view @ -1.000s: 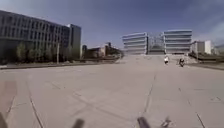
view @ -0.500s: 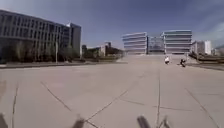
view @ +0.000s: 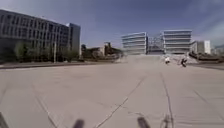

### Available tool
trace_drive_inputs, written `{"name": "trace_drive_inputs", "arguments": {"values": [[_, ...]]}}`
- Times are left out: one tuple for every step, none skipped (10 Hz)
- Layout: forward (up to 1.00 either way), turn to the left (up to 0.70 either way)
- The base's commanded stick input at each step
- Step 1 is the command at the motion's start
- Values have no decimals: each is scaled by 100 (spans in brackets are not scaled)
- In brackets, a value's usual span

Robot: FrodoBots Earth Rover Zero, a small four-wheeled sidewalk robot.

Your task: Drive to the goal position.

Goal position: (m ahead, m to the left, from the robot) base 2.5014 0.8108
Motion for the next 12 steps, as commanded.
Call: {"name": "trace_drive_inputs", "arguments": {"values": [[70,0],[70,0],[70,0],[70,0],[70,0],[70,0],[70,0],[70,0],[70,0],[70,0],[70,0],[70,0]]}}
